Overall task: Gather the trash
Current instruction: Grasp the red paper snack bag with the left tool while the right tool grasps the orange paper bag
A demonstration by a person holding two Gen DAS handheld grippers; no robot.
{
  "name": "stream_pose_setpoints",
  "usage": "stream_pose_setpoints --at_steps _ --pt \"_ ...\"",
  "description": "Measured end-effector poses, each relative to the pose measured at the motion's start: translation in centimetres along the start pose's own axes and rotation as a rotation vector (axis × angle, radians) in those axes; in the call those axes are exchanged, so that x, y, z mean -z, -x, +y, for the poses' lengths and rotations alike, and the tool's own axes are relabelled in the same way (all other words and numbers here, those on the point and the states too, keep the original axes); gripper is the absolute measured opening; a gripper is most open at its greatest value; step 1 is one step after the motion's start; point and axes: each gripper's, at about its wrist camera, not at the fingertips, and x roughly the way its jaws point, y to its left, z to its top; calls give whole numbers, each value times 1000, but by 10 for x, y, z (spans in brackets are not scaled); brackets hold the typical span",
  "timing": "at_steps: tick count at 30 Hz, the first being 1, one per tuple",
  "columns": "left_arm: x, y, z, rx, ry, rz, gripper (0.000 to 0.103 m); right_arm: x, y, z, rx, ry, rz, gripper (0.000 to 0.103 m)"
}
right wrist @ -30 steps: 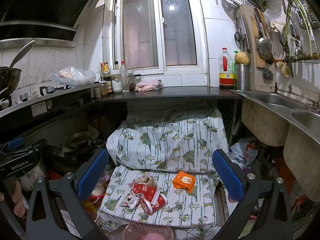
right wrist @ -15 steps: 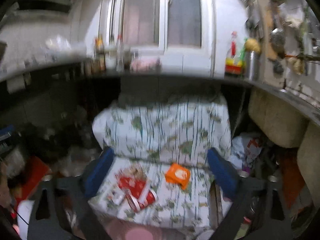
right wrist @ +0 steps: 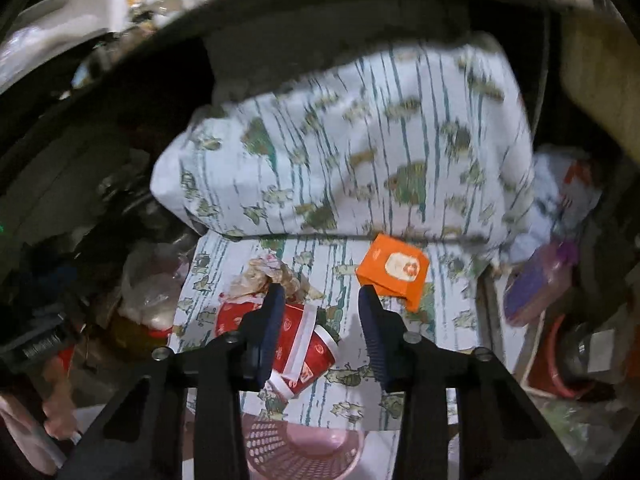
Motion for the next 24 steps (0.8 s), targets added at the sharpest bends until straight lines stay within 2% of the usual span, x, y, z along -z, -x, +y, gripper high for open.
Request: stream_pose_setpoints --at_steps 2,4,5,6,8,11,14,16,18,19,20,24 --pt "-1 -33 1 88 37 86 92 -7 -18 -3 39 25 -1 38" --pt "1 -74 5 201 118 210 90 -11 -32 -6 70 53 -34 38" --pt "2 -86 3 225 144 241 85 -13 -39 -7 65 65 -44 44" --pt "5 -104 2 240 171 280 83 -13 -45 -9 48 64 -45 48" --pt "8 -120 -4 235 160 326 80 -12 -61 -18 4 15 -11 63" --pt "17 -144 -22 212 94 386 73 -9 -85 -29 -26 -54 95 70" --pt "24 -147 -25 159 61 402 55 -3 -102 -42 -61 -142 163 71" --pt "27 -147 -27 119 36 378 51 1 -109 -48 -55 -175 191 71" --pt "29 -148 -23 125 53 388 26 4 -116 -52 -23 -185 205 73" --pt "29 -147 -22 142 70 388 20 6 -118 -55 -11 -196 212 79" --pt "29 -146 -21 154 81 382 12 6 -121 -60 -6 -216 215 79" --pt "23 -133 -13 193 109 325 5 1 -135 -80 21 -261 227 80"
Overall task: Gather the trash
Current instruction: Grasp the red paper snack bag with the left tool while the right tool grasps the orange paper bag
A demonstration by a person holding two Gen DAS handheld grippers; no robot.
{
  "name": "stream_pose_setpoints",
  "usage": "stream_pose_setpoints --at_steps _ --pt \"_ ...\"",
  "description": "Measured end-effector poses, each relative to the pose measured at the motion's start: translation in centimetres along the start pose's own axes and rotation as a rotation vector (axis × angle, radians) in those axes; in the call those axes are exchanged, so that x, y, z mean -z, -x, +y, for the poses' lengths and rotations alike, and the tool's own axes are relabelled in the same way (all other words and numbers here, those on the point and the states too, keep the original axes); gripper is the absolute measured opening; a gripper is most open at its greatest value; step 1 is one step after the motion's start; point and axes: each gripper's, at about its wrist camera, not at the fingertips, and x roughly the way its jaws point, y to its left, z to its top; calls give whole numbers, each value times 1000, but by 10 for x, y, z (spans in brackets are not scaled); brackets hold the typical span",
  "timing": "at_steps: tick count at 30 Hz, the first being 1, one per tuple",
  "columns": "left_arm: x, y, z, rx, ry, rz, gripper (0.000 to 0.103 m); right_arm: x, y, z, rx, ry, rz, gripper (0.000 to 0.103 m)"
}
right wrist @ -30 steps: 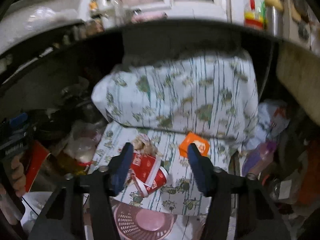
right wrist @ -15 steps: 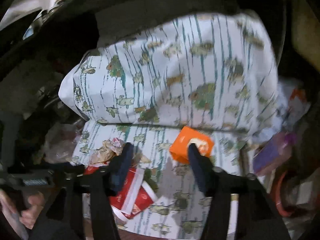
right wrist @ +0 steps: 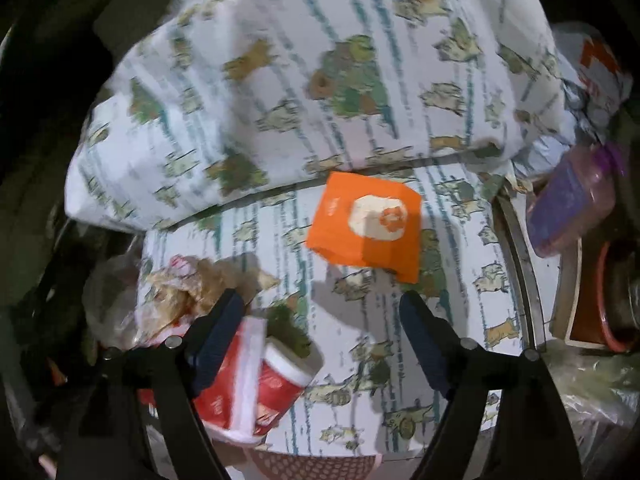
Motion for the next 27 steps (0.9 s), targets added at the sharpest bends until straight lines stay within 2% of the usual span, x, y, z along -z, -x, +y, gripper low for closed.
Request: stream_pose_setpoints --at_steps 3,7,11,14,16,17,19,20,21,24,27 --pt "-2 18 -2 42 -5 -60 4 -15 -21 -6 65 48 13 85" --pt "-8 40 -7 49 -35 -152 3 -27 -61 -16 174 101 64 86" --pt "-12 56 -11 -3 -84 -234 3 -30 -105 -16 235 222 161 86" --pt "-12 61 -13 -54 -116 -271 3 -26 -125 -11 325 330 172 86" --pt "-12 65 -17 -70 -141 -300 3 -26 -133 -10 380 352 155 86" --pt "-11 65 -16 -73 -151 -308 3 -27 -136 -11 379 346 152 85" --pt "-11 69 -17 -72 -167 -323 3 -29 -136 -13 352 320 144 79" --pt "-10 71 -16 -65 -166 -327 3 -31 -134 -14 336 302 134 69" --pt "-9 72 -15 -62 -163 -330 3 -32 -134 -15 329 292 131 66" --pt "-12 77 -10 -46 -143 -340 3 -32 -132 -10 316 286 130 48" --pt "-12 84 -4 -31 -116 -354 3 -27 -128 1 340 300 102 43"
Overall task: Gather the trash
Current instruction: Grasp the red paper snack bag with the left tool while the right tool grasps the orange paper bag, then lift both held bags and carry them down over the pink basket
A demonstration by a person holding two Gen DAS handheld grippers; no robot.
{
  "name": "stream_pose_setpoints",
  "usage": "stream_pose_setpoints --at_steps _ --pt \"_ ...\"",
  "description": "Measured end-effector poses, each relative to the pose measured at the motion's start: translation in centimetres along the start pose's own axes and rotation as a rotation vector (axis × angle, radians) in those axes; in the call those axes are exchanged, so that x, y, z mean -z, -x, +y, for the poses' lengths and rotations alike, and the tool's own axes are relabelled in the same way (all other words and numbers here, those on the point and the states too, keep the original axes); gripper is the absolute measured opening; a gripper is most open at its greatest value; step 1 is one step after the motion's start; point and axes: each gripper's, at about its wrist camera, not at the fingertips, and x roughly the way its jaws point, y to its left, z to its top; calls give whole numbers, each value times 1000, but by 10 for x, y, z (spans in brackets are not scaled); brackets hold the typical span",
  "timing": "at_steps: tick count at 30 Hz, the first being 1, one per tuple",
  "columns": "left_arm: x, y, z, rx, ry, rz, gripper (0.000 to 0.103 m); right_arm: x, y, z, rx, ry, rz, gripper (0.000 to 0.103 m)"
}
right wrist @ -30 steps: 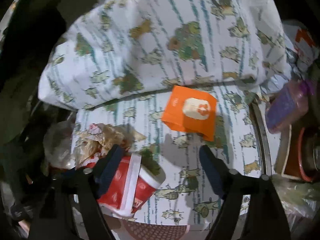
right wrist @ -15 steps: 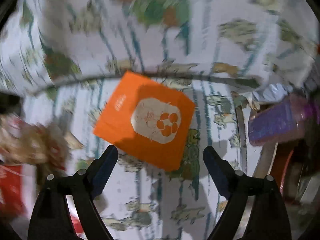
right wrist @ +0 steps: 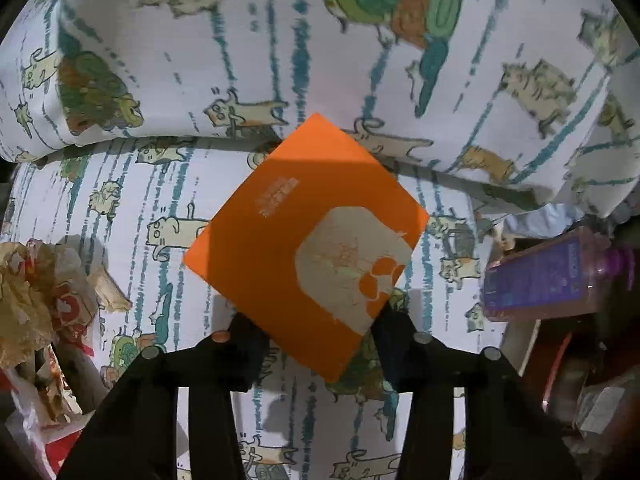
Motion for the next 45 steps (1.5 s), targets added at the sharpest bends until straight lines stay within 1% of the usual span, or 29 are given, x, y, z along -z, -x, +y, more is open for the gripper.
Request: stream_pose_setpoints --at_steps 2,5,9,13,16,19,21,23,25,27,30,32,33,34,35,36,37,38,39,40,41,43,44,45 --pt "-2 4 3 3 11 -12 3 2 7 5 -21 3 -9 40" --pt "-5 11 8 -2 21 -28 3 5 24 10 -43 3 -38 40" --pt "-7 16 15 11 46 -35 3 10 58 17 -89 -16 -108 40" --pt "-9 21 18 29 58 -43 3 13 105 18 -146 -53 -203 40" --pt "-11 25 20 50 60 -46 3 18 146 16 -189 -70 -294 40" --pt "-12 32 22 56 57 -57 3 27 189 17 -262 -88 -372 40" --pt "-13 36 26 63 64 -58 3 37 210 18 -301 -96 -407 40" --pt "-15 39 32 88 83 -56 3 51 225 18 -348 -91 -419 40" --pt "-16 41 38 112 104 -55 3 61 232 20 -378 -78 -409 40" --pt "-16 42 45 133 120 -44 3 73 237 19 -385 -76 -397 40" --pt "-13 38 52 117 138 -17 4 90 236 10 -410 -94 -369 40" --pt "-10 29 57 83 141 18 4 97 231 4 -427 -107 -354 40" --pt "-8 25 60 68 140 37 7 100 228 1 -426 -110 -354 40" --pt "-5 20 63 35 144 64 12 103 225 -2 -417 -112 -355 40" --pt "-1 13 67 -31 163 110 25 104 221 -5 -404 -115 -352 40" --pt "4 7 71 -69 166 131 45 105 217 -6 -396 -117 -345 40" --pt "11 1 75 -112 172 153 54 105 210 -7 -397 -114 -332 40" --pt "19 -7 79 -158 181 180 68 105 204 -9 -404 -113 -317 40" --pt "25 -12 82 -184 186 199 76 104 198 -9 -411 -116 -303 40" --pt "33 -22 86 -219 195 238 78 102 192 -8 -423 -116 -281 40" --pt "40 -31 90 -237 200 264 80 101 187 -7 -426 -111 -265 40" --pt "56 -51 99 -278 212 329 80 99 182 -4 -415 -106 -253 40" --pt "62 -58 103 -296 220 354 81 98 182 -1 -416 -95 -249 40" --pt "69 -66 109 -317 237 381 84 98 182 1 -419 -84 -248 40"
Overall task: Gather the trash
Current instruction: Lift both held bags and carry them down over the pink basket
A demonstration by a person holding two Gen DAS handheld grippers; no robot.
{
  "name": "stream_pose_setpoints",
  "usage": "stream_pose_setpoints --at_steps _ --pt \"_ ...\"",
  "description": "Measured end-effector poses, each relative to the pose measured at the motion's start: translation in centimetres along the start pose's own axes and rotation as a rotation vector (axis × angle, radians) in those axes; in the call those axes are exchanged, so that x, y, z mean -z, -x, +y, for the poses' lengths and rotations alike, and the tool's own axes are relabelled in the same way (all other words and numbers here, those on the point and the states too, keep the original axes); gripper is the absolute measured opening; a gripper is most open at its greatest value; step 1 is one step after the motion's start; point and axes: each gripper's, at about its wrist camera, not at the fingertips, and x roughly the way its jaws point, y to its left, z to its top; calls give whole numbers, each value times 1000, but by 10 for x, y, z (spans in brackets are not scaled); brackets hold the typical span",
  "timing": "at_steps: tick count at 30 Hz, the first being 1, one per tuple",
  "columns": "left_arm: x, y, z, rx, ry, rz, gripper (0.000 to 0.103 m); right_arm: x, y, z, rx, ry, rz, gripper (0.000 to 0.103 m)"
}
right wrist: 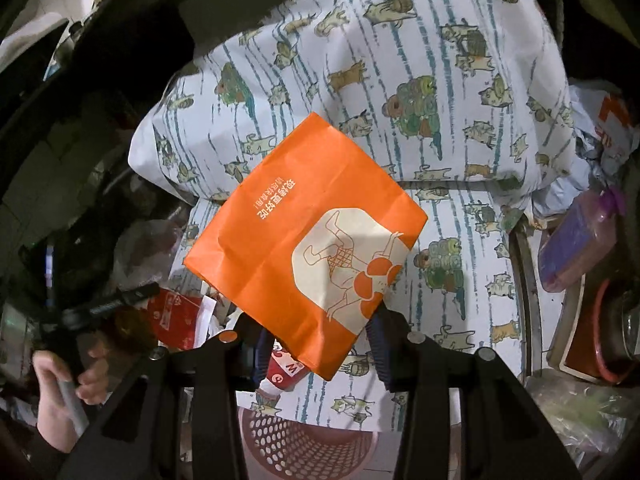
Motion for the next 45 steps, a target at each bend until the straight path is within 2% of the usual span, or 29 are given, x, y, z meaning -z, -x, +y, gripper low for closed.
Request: stream_pose_setpoints --at_steps 1,3,6,10,11,12,13,15,17,21,25,35,39,40,43,45 --pt "3 -11 5 -8 33 32 85 0 -1 2 -3 6 2 41" --pt "9 -29 15 25 101 94 85 1 -1 5 -11 17 5 41" --pt "16 -58 21 115 173 204 85 2 -1 9 -14 33 10 41" --pt "14 -69 29 216 273 205 84 3 -4 9 -11 31 18 41" --pt "12 -68 30 217 281 191 70 3 -5 8 -10 31 20 41" --pt "11 -66 29 218 271 169 43 3 -5 8 -7 32 21 41" --pt "9 -63 23 220 230 158 31 3 -6 8 -2 34 23 41" --pt "5 -51 14 200 172 112 19 4 -7 8 3 35 24 41" --pt "3 -26 0 141 95 9 17 4 -7 7 6 31 19 41" --pt "8 39 -35 28 -93 -247 15 4 -5 7 5 29 7 41" --pt "16 90 -53 -8 -169 -411 15 4 -1 11 4 41 -14 41" --pt "40 147 -59 -17 -205 -548 15 11 10 20 33 76 -47 41" --pt "51 177 -63 -38 -234 -587 15 23 46 37 67 132 -98 41" --pt "55 188 -65 -49 -249 -587 15 27 60 45 51 151 -114 41" --pt "74 216 -69 5 -286 -555 15 43 90 65 -18 198 -111 43" --pt "90 226 -74 37 -319 -512 15 56 106 74 17 209 -124 43"
